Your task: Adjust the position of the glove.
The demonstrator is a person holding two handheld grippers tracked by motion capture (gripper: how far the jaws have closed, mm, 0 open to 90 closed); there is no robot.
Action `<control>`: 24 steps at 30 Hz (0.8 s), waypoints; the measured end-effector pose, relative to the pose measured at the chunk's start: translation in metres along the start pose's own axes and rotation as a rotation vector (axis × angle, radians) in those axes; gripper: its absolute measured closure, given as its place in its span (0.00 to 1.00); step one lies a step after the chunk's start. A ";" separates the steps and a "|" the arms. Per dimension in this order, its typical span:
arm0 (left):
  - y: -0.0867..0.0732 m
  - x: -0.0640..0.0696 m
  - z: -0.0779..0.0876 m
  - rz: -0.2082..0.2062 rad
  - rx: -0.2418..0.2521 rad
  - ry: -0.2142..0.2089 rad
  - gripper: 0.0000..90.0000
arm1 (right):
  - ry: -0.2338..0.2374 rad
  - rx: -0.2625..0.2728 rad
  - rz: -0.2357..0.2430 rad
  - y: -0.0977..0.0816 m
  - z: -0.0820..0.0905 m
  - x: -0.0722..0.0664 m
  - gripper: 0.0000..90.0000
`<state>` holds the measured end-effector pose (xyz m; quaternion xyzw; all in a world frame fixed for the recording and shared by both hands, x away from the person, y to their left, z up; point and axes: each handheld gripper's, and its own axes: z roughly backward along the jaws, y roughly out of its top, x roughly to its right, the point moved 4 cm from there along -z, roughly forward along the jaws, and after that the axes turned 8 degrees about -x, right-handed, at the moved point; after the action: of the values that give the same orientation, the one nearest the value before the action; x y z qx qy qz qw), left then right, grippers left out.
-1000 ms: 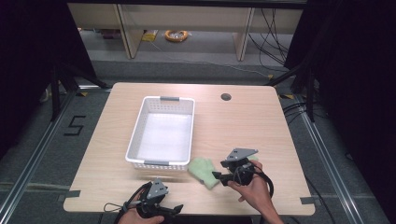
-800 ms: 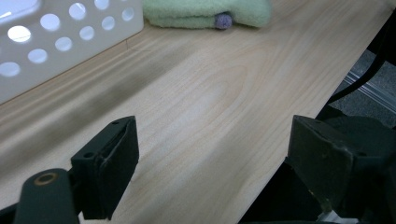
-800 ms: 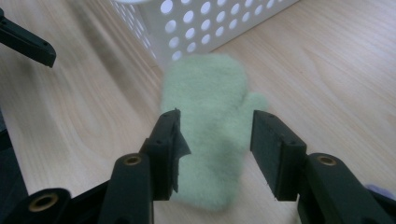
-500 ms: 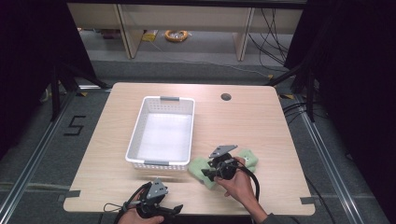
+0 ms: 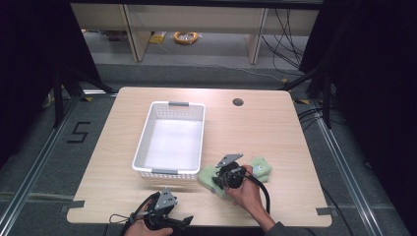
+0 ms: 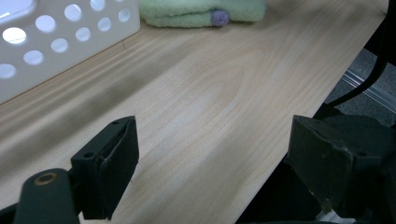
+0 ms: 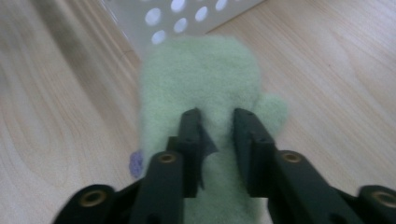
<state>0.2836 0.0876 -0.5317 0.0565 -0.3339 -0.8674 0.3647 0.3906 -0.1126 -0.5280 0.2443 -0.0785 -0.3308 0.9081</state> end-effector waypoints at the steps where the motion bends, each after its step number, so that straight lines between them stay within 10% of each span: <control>1: 0.000 -0.002 0.001 -0.019 0.000 0.006 0.18 | 0.010 -0.005 0.019 -0.001 0.001 0.001 0.92; 24: 0.000 -0.003 0.001 -0.002 0.000 0.011 0.18 | 0.255 0.096 0.316 -0.045 0.058 -0.007 0.95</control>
<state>0.2853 0.0899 -0.5315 0.0616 -0.3317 -0.8674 0.3658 0.3428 -0.1608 -0.5002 0.3118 -0.0157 -0.1466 0.9386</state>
